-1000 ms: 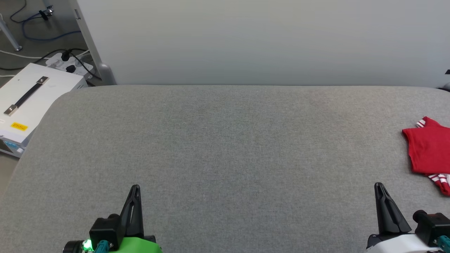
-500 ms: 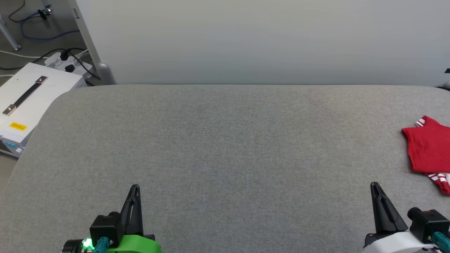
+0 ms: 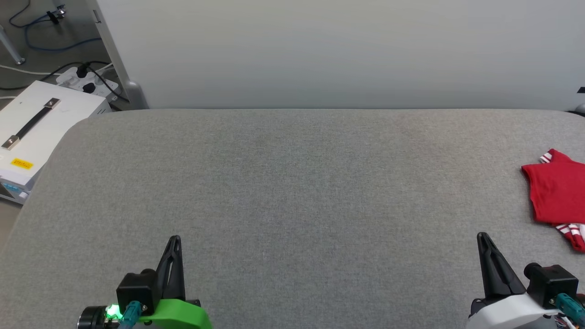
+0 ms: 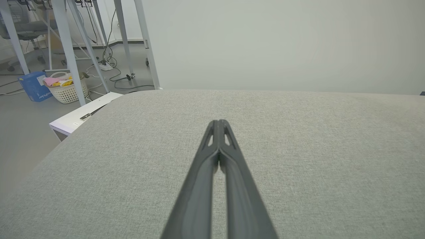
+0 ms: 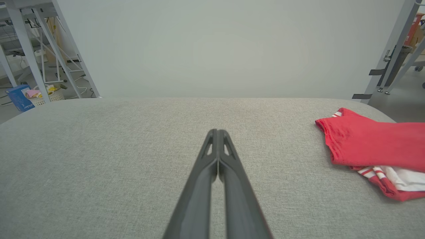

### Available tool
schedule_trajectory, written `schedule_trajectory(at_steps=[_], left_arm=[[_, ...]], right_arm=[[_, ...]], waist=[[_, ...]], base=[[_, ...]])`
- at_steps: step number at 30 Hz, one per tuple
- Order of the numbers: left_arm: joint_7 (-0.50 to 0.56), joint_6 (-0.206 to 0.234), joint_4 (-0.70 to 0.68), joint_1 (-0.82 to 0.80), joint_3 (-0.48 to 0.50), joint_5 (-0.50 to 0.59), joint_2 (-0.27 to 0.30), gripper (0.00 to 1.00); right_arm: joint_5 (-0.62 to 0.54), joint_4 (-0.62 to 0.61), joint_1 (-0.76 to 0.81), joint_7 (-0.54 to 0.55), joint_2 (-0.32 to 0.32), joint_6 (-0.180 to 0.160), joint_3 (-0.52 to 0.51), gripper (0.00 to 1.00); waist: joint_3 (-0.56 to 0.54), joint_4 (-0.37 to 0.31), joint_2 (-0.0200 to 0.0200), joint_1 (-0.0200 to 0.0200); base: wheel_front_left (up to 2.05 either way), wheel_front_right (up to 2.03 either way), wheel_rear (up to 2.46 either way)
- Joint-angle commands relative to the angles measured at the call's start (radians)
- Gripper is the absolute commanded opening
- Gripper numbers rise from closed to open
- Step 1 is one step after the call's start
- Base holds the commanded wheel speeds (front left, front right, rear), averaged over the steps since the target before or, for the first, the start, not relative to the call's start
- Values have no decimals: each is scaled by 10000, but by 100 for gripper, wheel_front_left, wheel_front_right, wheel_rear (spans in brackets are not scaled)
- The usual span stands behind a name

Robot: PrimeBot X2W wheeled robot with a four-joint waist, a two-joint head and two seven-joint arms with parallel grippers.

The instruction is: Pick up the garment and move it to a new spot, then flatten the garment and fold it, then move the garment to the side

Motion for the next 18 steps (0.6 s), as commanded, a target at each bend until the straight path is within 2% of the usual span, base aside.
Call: schedule_trajectory(at_steps=[1, 18], left_arm=[[64, 16, -60, -216, 23, 149, -31, 0], [406, 22, -136, -379, 79, 278, -44, 0]], right_arm=[[-121, -84, -216, 72, 27, -3, 30, 0], [-391, -143, -408, 421, 72, -4, 92, 0]], waist=[[3, -2, 0, 0], [41, -33, 0, 0]], base=[[0, 0, 0], [0, 0, 0]])
